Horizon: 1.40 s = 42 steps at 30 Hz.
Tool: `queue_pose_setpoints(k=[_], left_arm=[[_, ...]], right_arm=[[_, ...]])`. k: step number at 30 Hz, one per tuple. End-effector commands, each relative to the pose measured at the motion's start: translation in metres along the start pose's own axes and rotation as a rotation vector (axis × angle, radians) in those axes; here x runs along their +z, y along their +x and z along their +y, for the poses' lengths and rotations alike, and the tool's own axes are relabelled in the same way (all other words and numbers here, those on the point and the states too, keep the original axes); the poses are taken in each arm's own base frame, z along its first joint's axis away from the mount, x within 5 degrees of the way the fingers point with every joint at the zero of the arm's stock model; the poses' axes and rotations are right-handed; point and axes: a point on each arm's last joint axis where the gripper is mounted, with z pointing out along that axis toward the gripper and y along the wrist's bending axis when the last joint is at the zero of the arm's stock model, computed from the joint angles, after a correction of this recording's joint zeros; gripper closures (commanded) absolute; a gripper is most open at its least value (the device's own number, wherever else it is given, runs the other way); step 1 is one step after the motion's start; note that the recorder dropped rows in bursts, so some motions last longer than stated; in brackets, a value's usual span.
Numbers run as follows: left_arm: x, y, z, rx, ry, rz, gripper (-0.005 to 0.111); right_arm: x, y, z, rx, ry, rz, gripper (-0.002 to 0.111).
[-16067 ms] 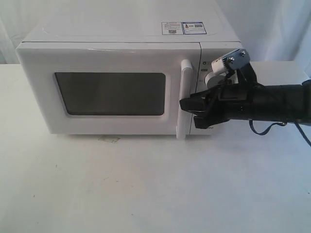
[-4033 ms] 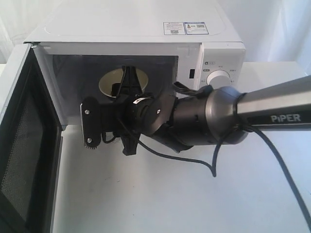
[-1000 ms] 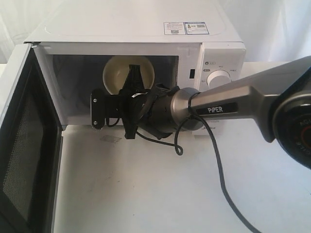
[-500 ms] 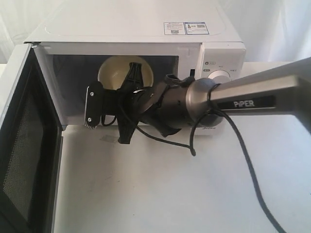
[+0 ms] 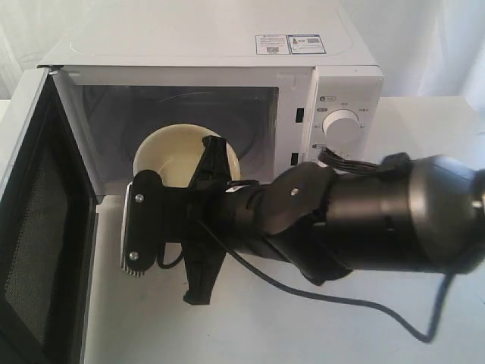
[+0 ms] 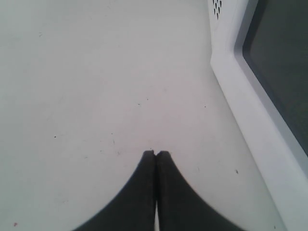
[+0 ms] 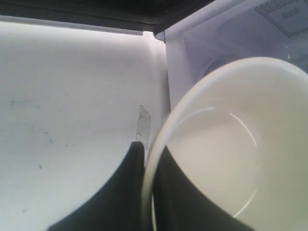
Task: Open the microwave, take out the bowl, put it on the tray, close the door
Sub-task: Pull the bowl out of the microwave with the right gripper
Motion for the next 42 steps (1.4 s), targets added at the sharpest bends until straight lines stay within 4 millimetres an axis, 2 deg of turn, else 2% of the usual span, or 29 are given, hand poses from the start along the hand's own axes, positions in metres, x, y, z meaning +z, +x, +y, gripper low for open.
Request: queue_pose_setpoints(k=[1,5,7,9,11,13,16,21,25,29,33,36,42], left_arm=[[0.0,0.001,0.0,-0.005,0.001,-0.003,0.107],[0.0,0.001,0.0,-0.005,0.001,-0.003,0.107],[0.0,0.001,0.0,-0.005,0.001,-0.003,0.107],[0.0,0.001,0.0,-0.005,0.001,-0.003,0.107],[0.0,0.001,0.0,-0.005,0.001,-0.003,0.107],[0.0,0.001,0.0,-0.005,0.001,-0.003,0.107],[0.0,0.001,0.0,-0.005,0.001,-0.003,0.107],[0.0,0.001,0.0,-0.005,0.001,-0.003,0.107],[0.0,0.001,0.0,-0.005,0.001,-0.003,0.107],[0.0,0.001,0.0,-0.005,0.001,-0.003,0.107],[0.0,0.001,0.0,-0.005,0.001,-0.003,0.107],[0.0,0.001,0.0,-0.005,0.001,-0.003,0.107],[0.0,0.001,0.0,-0.005,0.001,-0.003,0.107]], right_arm=[[-0.036,0.007,0.009,0.047,0.044,0.014,0.108],[-0.062,0.025,0.01,0.133,0.116,0.071,0.108],[-0.077,0.031,0.004,0.301,0.167,0.112,0.108],[-0.089,0.044,-0.004,0.43,0.281,0.232,0.108],[-0.097,0.056,-0.009,0.439,0.384,0.329,0.108],[-0.1,0.058,-0.011,0.482,0.418,0.338,0.108],[-0.096,0.052,-0.007,0.454,0.35,0.286,0.108],[-0.093,0.032,0.002,0.456,0.149,0.066,0.108],[-0.105,0.028,-0.009,0.529,0.095,-0.073,0.108],[-0.118,0.034,-0.024,0.665,0.089,-0.169,0.108],[-0.121,0.038,-0.027,0.763,-0.049,-0.265,0.108],[-0.122,0.049,-0.023,0.731,-0.152,-0.193,0.108],[-0.129,0.079,-0.02,0.744,-0.238,0.172,0.108]])
